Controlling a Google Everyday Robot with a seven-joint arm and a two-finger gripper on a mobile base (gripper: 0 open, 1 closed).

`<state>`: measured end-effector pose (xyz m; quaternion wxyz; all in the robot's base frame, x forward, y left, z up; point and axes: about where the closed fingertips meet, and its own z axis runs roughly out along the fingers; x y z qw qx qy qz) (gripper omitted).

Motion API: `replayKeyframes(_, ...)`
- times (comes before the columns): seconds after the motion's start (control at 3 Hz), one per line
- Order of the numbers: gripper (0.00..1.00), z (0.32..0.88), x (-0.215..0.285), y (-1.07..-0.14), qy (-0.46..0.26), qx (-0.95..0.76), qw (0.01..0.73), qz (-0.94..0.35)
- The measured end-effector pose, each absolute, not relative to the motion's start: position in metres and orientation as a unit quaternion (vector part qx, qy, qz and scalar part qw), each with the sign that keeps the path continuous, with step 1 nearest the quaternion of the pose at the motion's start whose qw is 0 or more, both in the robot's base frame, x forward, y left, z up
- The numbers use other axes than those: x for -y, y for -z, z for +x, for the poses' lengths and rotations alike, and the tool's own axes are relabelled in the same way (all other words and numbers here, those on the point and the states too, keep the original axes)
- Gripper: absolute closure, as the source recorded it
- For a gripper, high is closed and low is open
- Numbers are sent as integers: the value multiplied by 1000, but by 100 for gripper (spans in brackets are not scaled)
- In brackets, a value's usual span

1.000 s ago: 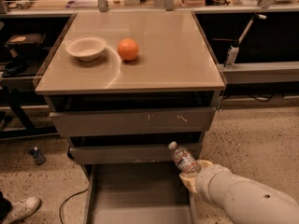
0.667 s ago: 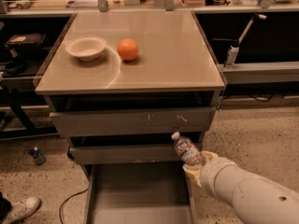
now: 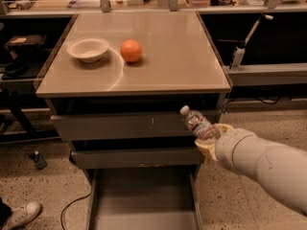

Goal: Pick water bottle from bottom drawer and place on counter

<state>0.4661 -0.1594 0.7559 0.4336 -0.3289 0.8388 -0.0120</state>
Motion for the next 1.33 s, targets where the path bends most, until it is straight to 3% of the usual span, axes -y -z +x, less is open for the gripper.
replayKeyframes(0.67,100,478,151,-769,18,-827,443,-345)
replayKeyframes(1.33,100,548,171,-833,33,-809,488,-327)
